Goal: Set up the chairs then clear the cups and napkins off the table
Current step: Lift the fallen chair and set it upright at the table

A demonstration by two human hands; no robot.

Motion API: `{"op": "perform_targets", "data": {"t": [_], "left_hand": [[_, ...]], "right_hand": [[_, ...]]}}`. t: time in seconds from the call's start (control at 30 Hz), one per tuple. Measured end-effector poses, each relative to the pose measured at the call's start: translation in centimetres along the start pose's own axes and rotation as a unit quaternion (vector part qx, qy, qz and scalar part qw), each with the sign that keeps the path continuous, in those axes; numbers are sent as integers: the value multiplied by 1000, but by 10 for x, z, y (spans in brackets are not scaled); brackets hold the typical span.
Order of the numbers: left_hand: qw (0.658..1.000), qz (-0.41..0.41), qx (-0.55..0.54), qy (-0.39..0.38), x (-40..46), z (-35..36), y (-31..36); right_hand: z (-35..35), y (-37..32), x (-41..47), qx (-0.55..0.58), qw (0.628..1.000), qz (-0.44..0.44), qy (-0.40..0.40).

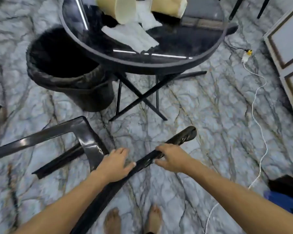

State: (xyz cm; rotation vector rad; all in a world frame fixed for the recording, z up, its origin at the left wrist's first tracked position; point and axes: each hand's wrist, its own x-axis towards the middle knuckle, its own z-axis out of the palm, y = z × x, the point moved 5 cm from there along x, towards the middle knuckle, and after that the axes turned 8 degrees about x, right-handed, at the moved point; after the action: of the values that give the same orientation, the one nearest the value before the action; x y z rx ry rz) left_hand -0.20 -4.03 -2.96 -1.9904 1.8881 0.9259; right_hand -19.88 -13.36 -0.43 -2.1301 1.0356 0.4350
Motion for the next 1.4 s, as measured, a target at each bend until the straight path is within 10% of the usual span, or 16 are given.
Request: {"op": "perform_targets", "data": {"t": [0.4, 0.97, 1.4], "left_hand": [[978, 39, -189, -81, 71, 119, -10], [974, 24, -227, 11, 124, 121, 51], [964, 18, -228, 139, 54, 69, 60]], "right_hand": [[98, 55, 94, -135, 984, -116, 4], [12, 179, 102, -112, 990, -64, 52], [-21, 82, 36, -113, 976, -137, 126]]}}
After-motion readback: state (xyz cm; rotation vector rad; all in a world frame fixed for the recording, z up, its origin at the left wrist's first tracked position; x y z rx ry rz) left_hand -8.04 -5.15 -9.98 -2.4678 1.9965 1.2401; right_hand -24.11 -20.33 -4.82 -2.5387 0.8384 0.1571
